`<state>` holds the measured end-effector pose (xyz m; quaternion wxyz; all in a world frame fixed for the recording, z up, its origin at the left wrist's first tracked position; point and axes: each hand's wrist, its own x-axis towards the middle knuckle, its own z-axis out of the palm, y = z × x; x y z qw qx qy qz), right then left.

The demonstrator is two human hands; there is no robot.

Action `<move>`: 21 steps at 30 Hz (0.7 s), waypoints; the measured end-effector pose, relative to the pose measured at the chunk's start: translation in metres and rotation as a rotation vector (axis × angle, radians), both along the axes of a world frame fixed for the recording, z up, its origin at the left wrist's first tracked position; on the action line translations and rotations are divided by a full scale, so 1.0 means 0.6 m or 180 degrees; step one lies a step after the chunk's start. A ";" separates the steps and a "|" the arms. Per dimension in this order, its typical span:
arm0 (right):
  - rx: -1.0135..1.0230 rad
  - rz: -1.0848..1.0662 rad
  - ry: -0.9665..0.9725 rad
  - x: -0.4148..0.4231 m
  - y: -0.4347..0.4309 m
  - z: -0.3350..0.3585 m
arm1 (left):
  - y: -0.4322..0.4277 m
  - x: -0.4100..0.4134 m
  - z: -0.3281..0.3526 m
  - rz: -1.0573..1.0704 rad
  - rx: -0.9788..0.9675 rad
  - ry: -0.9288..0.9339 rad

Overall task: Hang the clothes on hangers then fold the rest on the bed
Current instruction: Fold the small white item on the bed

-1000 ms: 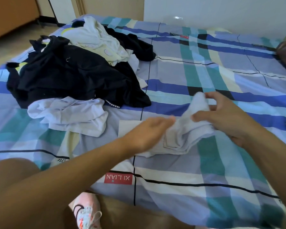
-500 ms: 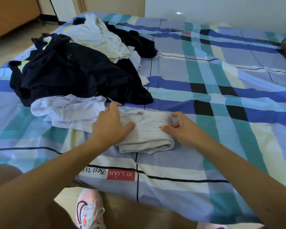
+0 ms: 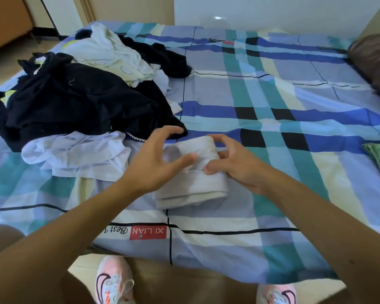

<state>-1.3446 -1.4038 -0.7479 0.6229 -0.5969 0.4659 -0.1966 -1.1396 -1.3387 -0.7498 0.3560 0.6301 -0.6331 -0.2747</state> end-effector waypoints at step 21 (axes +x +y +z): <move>-0.2175 0.0792 0.1718 -0.131 0.024 -0.015 | 0.023 -0.085 -0.030 -0.0091 -0.0394 -0.1339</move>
